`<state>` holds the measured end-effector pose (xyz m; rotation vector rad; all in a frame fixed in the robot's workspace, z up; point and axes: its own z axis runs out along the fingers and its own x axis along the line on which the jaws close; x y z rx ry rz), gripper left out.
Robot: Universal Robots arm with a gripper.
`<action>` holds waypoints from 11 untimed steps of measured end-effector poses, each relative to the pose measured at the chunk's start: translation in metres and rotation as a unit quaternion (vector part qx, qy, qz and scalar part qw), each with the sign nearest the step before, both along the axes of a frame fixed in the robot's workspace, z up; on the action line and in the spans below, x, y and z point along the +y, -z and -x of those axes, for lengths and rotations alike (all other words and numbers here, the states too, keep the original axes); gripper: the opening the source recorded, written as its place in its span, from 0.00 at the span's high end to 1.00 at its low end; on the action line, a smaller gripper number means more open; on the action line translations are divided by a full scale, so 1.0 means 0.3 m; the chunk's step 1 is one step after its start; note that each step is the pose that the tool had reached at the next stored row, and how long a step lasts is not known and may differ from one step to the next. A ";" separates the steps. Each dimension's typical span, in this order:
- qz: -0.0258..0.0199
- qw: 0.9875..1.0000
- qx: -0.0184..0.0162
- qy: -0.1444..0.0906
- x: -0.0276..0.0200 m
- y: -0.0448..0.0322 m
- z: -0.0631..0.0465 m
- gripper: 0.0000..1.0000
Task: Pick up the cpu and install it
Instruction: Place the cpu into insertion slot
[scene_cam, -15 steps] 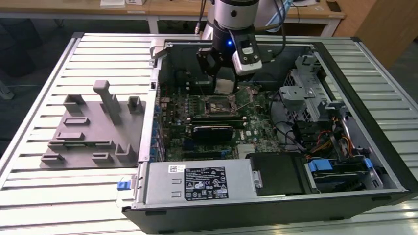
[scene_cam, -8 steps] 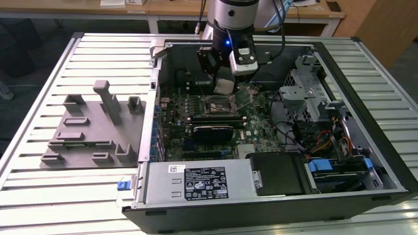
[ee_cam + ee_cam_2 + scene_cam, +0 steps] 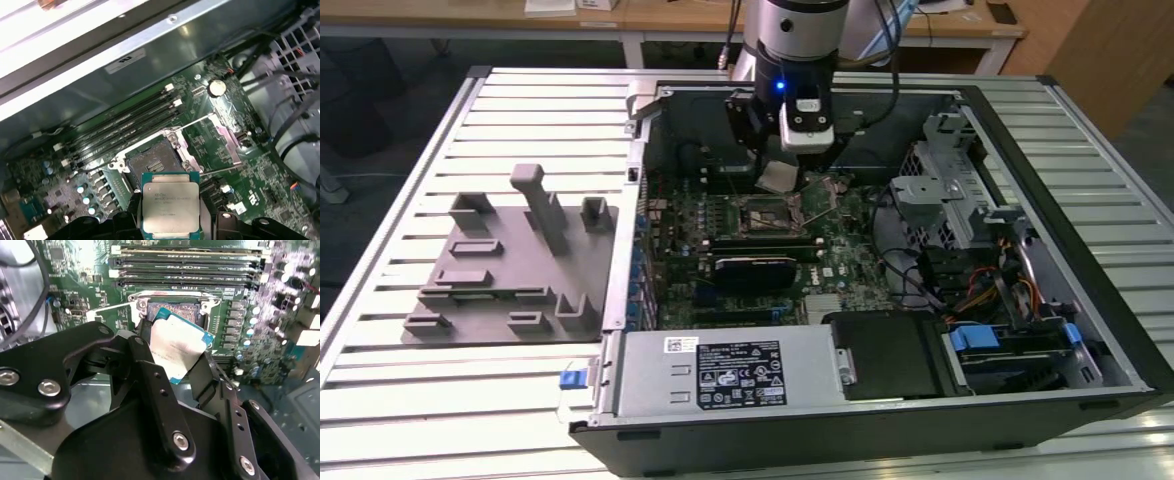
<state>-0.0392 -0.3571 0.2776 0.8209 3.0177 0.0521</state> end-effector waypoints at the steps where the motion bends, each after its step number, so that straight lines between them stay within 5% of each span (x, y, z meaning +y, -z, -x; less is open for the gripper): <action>1: 0.000 1.000 0.000 0.008 0.000 0.000 0.000 0.46; 6: 0.000 0.999 0.000 0.050 0.000 0.000 0.000 0.46; 11: 0.000 0.996 0.000 0.091 0.000 0.000 0.000 0.46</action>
